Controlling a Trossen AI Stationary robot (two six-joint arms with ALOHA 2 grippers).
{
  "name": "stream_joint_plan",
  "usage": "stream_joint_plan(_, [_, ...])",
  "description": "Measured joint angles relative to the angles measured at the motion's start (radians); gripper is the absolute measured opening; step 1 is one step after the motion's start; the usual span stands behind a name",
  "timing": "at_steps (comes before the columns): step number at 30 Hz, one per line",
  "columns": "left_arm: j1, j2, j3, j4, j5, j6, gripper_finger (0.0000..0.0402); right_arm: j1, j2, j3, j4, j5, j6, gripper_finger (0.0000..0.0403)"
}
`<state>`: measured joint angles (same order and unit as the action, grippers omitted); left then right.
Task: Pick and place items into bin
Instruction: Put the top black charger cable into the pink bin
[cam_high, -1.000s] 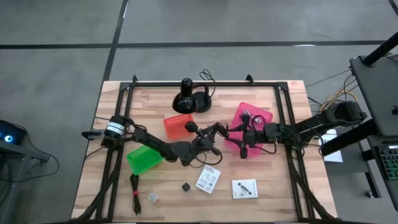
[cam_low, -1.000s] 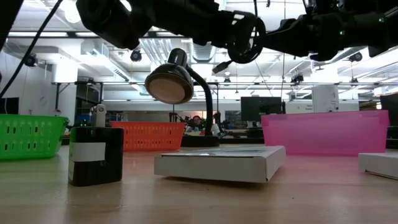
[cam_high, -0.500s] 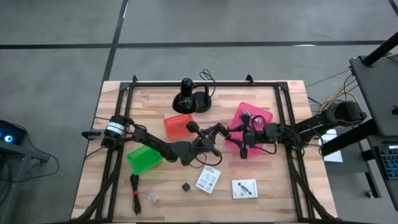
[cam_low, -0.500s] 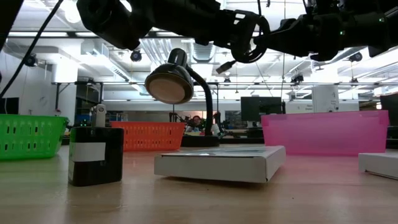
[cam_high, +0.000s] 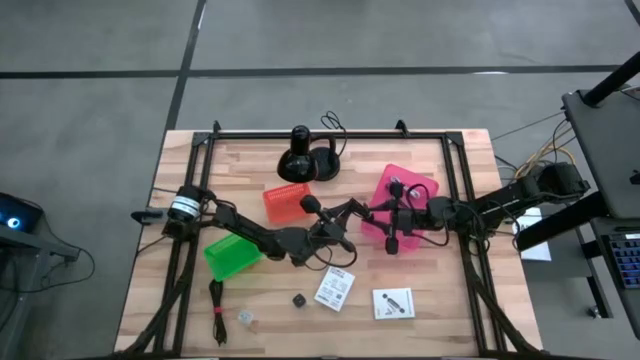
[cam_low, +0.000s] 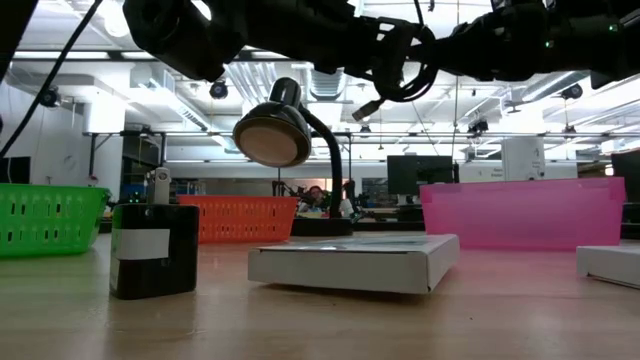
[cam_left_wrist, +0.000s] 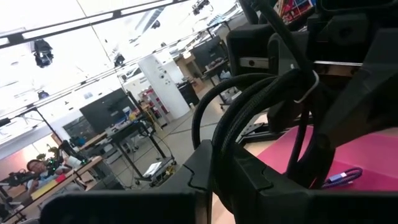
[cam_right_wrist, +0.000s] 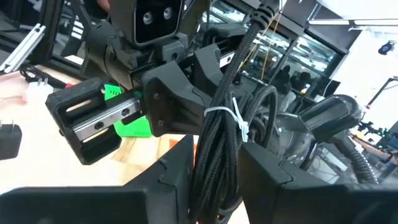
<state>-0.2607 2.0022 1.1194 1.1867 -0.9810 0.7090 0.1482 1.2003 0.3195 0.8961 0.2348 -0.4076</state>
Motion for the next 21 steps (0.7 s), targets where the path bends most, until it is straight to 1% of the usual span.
stream_joint_plan(12, [0.000,0.000,0.000,-0.014,0.000,0.001,0.0014,0.000,0.000,0.000,-0.002,0.001,0.005,0.0034])
stream_joint_plan(15, [0.000,0.000,-0.001,-0.025,0.000,0.001,0.0030,0.000,0.000,0.000,-0.003,0.004,0.013,0.0025])
stream_joint_plan(19, [0.000,0.000,-0.001,-0.027,0.004,0.004,0.0065,0.000,0.000,0.000,-0.002,0.009,0.014,0.0024])
stream_joint_plan(21, [0.000,0.000,-0.001,-0.028,0.004,0.004,0.0083,0.000,0.000,0.000,-0.001,0.041,0.015,0.0024])
